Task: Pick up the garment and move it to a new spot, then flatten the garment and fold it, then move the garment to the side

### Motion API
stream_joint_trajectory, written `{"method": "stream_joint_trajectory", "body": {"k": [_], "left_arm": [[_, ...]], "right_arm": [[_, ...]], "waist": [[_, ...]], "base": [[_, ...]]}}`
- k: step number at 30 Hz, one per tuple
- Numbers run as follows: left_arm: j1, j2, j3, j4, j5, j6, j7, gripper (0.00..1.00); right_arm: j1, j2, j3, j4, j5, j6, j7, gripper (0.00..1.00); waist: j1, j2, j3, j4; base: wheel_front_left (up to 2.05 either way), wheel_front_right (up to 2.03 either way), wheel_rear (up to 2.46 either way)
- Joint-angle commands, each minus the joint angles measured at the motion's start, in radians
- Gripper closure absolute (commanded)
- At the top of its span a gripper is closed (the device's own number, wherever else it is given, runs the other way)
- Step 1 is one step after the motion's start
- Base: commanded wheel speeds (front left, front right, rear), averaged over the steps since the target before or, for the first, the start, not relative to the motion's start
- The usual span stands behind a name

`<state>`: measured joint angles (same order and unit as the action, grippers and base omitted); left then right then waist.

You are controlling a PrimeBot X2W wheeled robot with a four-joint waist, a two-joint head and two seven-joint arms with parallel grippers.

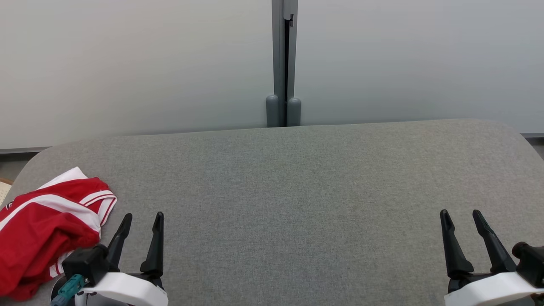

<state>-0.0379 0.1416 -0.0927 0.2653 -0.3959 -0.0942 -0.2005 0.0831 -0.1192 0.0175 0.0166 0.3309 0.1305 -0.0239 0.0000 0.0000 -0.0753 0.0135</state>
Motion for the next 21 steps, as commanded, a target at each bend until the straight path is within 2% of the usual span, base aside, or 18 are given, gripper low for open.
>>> {"method": "stream_joint_trajectory", "body": {"k": [1, 21], "left_arm": [[0.003, 0.002, 0.002, 0.005, 0.027, 0.004, -0.010, 0.00], [0.009, -0.007, 0.018, 0.063, 0.153, 0.005, -0.050, 0.00]], "right_arm": [[0.007, 0.001, -0.004, -0.010, -0.026, 0.000, -0.005, 0.00], [0.049, 0.023, -0.013, -0.027, -0.148, 0.000, 0.006, 0.00]], "waist": [[0.0000, 0.0000, -0.002, 0.000], [0.0000, 0.0000, -0.022, 0.007]], "base": [[0.00, 0.00, 0.00], [0.00, 0.00, 0.00]]}}
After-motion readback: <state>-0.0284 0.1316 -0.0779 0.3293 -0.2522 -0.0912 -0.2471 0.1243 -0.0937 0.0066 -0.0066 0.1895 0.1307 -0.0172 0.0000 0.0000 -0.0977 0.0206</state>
